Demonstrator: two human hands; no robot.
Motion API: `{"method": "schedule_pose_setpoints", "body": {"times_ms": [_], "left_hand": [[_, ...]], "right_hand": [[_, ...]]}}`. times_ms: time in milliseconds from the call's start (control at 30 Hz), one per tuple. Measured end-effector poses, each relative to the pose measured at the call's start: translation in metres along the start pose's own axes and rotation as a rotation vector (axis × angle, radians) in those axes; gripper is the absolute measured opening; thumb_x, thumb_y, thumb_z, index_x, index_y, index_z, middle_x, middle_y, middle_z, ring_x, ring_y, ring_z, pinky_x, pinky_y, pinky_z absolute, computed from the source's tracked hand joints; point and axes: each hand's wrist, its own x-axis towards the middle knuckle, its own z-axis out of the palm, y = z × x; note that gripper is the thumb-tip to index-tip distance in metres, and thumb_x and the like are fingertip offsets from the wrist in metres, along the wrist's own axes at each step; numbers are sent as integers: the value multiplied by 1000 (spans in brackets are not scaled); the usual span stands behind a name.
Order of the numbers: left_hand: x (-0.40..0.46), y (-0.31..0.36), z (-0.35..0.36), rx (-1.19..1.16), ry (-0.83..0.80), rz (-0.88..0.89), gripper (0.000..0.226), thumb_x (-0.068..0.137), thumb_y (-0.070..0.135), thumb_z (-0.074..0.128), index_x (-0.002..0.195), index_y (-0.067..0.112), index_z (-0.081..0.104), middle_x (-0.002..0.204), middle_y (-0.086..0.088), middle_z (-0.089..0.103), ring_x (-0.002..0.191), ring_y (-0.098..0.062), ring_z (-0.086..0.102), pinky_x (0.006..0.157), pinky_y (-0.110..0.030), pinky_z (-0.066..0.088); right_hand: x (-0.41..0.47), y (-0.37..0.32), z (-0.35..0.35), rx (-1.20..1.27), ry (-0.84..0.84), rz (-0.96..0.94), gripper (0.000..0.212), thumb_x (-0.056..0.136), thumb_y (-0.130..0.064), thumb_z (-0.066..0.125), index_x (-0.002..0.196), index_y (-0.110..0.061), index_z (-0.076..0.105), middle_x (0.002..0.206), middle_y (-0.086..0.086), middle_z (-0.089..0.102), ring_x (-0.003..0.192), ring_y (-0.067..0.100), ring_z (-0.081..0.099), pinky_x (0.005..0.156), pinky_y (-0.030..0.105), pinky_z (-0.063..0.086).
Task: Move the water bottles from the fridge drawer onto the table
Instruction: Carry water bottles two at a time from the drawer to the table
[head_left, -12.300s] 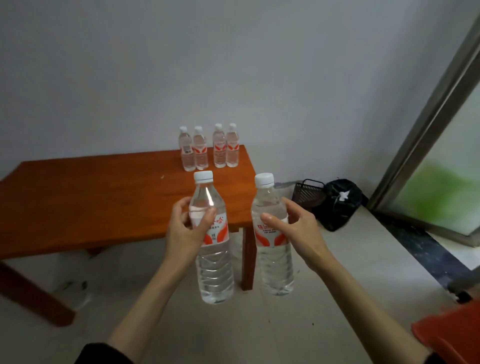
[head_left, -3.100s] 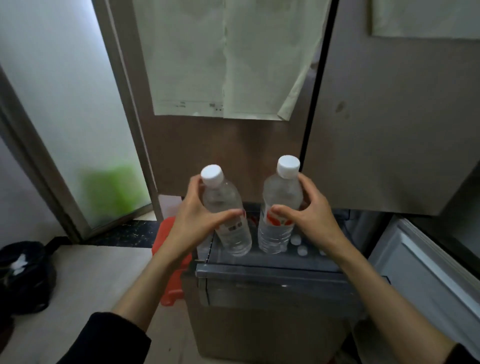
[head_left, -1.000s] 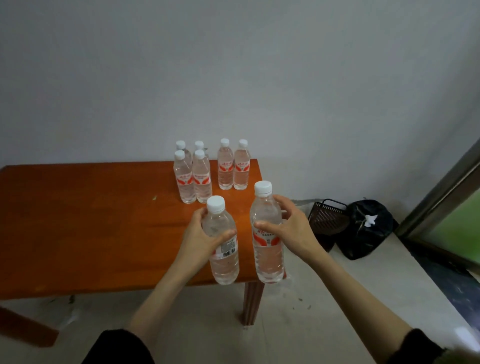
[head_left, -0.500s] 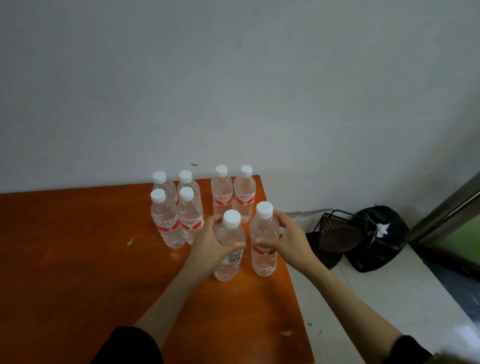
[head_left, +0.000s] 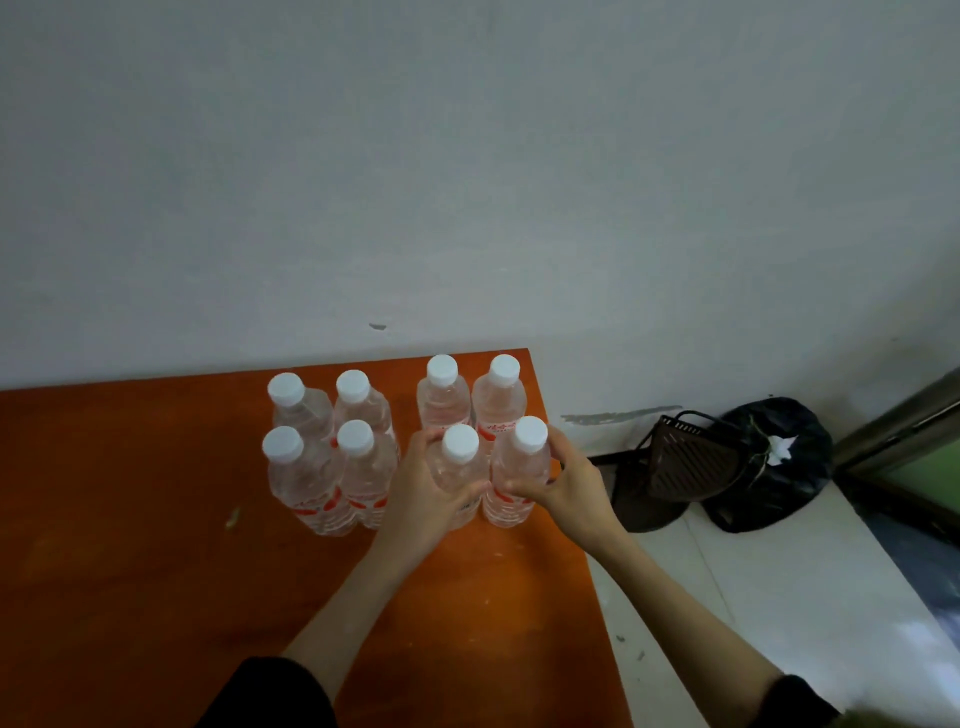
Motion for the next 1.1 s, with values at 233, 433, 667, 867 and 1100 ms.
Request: {"method": "schedule_pose_setpoints", "body": {"times_ms": [233,433,667,867,1100], "left_hand": [[12,-5,5,7,7,-22,68,72,23,77,129,20,39,130,4,49,112,-4,41,93,-25,34],[15,-7,8,8,33,-7,67,74,20,75,130,17,39,118,13,44,111,-3,39,90,-20,34],[18,-12,13,184,98,0,65,72,24,76,128,12,45,129,-8,43,122,-21,41,101,-30,32],[9,-8,14,134,70,42,66,81,22,68,137,19,35,139,0,42,129,-15,39,102,-30,32],[-22,3,-1,178,-85,107,73,80,41,66,140,29,26,148,5,33,135,-13,33,104,-31,31]], "right_hand": [[13,-1,7,7,-1,-6,69,73,-25,77,132,-26,43,130,-4,56,118,12,52,98,33,46],[17,5,7,-50,-19,30,76,72,-29,78,136,-32,38,133,-1,38,121,13,39,104,36,39],[11,8,12,-7,-3,41,79,72,-27,78,138,-30,34,131,-8,37,119,8,40,104,35,39],[2,5,11,-13,-18,54,83,69,-48,74,139,-32,32,140,-4,41,128,16,43,105,46,41],[-22,-6,-19,-229,-95,-30,73,84,-36,65,144,-20,26,152,2,30,139,20,30,111,38,28]]}}
